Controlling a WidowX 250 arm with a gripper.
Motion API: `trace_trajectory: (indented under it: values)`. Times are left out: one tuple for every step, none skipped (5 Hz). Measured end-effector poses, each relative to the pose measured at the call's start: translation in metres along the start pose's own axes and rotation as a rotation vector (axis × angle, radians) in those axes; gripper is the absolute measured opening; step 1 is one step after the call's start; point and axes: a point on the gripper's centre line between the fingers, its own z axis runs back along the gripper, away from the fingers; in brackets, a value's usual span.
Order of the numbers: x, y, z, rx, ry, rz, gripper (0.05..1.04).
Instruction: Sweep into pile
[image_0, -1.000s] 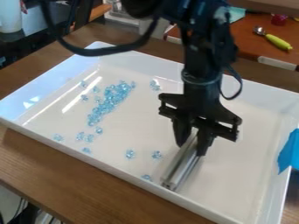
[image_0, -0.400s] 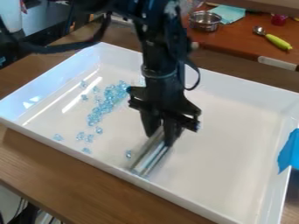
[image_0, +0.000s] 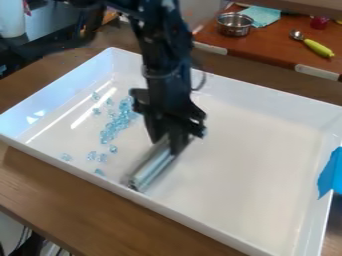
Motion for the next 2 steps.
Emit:
trace_trajectory:
  values:
    - [-0.009,0.026,0.001,-0.012,0.038,0.01,0.363]
    - [-0.016,0.052,0.003,-0.018,0.052,0.022,0.363]
